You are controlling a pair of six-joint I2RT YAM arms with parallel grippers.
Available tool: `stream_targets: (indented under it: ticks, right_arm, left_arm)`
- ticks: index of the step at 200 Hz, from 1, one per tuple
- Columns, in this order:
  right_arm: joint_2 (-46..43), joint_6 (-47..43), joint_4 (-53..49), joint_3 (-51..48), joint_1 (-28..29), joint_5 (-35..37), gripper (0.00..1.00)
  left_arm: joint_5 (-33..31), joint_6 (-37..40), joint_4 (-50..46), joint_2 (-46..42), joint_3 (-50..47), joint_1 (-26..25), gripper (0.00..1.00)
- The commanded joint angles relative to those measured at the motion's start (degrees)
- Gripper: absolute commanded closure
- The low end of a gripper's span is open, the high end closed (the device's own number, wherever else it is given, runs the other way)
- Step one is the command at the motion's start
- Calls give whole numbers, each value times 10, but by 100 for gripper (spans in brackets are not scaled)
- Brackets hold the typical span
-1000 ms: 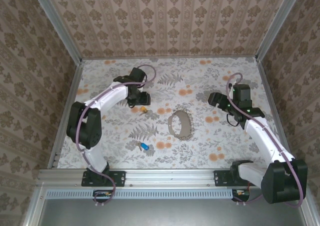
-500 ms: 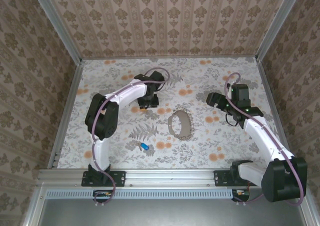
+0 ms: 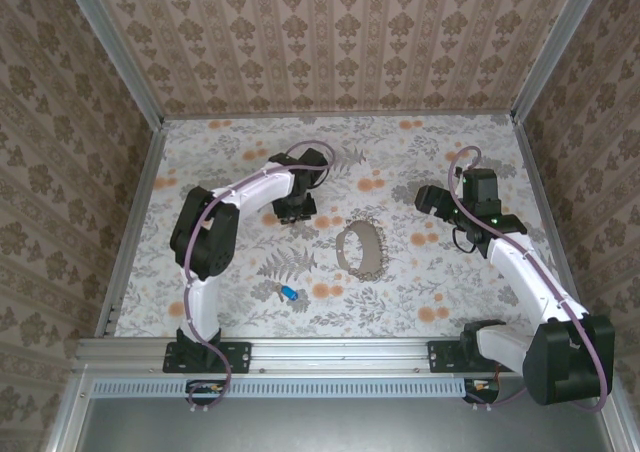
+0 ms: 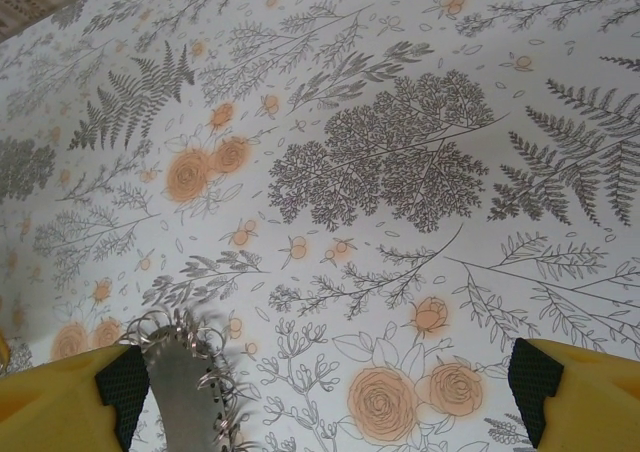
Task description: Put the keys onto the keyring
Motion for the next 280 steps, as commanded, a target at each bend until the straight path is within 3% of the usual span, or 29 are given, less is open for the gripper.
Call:
stream_targets:
  ticks: [1, 42, 75, 105, 142, 197, 241, 265, 280]
  right_arm:
    - [-6, 4, -8, -5, 3, 12, 4]
    - [7, 11, 1, -4, 3, -11, 5]
    - [8, 12, 3, 2, 3, -25, 6]
    - [5, 8, 2, 2, 4, -28, 6]
    - [9, 8, 9, 1, 4, -34, 6]
    - [19, 9, 15, 4, 8, -39, 6]
    - [23, 9, 18, 3, 11, -42, 6]
    - [23, 8, 19, 5, 12, -43, 7]
    - [23, 8, 19, 6, 13, -44, 7]
  left_arm:
    - [10, -28, 10, 8, -24, -6, 73]
    - [16, -26, 24, 28, -20, 2, 77]
    - [28, -18, 24, 28, -7, 13, 93]
    - [30, -5, 29, 22, -13, 20, 95]
    - [30, 10, 24, 7, -11, 22, 75]
    - [15, 13, 33, -12, -4, 30, 67]
    - [32, 9, 60, -4, -14, 51, 53]
    - [42, 9, 69, 1, -13, 53, 52]
    - [43, 6, 72, 3, -11, 53, 59]
